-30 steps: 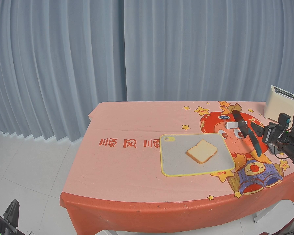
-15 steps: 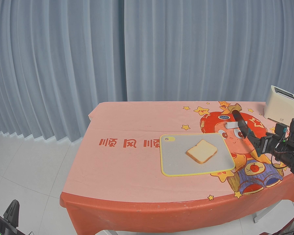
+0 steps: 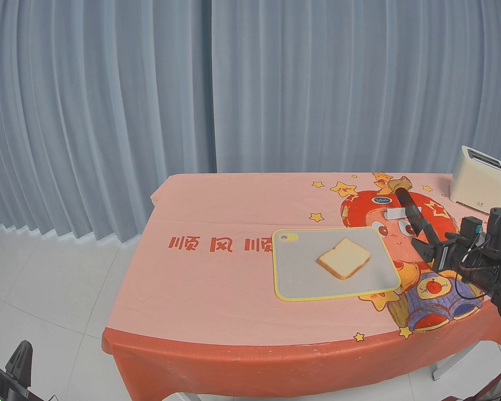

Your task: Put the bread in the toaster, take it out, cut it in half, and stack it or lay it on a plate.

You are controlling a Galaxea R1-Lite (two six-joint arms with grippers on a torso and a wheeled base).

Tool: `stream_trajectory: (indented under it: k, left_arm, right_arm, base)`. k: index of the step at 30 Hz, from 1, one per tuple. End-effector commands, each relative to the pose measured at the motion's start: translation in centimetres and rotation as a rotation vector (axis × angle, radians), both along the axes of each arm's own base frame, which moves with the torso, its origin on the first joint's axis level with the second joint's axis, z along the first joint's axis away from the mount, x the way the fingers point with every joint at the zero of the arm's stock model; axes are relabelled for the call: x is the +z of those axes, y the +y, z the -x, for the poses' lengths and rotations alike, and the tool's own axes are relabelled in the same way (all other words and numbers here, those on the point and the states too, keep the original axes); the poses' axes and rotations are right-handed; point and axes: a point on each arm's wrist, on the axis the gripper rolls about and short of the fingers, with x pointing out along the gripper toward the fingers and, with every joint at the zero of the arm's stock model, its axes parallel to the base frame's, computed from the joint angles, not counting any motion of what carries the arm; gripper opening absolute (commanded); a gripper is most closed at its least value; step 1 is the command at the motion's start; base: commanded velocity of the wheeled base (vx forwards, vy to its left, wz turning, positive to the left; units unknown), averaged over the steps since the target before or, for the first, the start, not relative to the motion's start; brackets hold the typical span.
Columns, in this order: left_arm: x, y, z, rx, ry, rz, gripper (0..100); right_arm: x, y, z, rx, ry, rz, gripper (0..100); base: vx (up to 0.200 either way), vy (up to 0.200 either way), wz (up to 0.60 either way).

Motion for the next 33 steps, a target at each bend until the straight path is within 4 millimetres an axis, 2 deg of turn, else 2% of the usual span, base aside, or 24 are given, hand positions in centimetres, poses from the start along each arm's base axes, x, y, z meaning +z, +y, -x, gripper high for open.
stream_trajectory:
  k: [1, 21, 29, 33]
  left_arm:
    - [-0.5, 0.0, -0.1, 0.002, 0.018, 0.001, 0]
    - [-0.5, 0.0, -0.1, 0.002, 0.02, 0.003, 0]
    - [-0.5, 0.0, -0.1, 0.002, 0.018, 0.001, 0]
    - [-0.5, 0.0, -0.1, 0.002, 0.018, 0.001, 0]
  right_arm:
    - [0.1, 0.1, 0.1, 0.004, -0.006, -0.002, 100]
    - [0.3, 0.5, 0.5, 0.038, -0.012, -0.013, 100]
    - [-0.3, 0.8, 0.3, 0.045, 0.013, -0.002, 100]
    - [0.0, 1.9, 0.1, 0.066, -0.028, 0.003, 100]
  base:
    - [0.0, -0.2, 0.0]
    - [0.0, -0.2, 0.0]
    - [0.0, 0.0, 0.0]
    - [0.0, 0.0, 0.0]
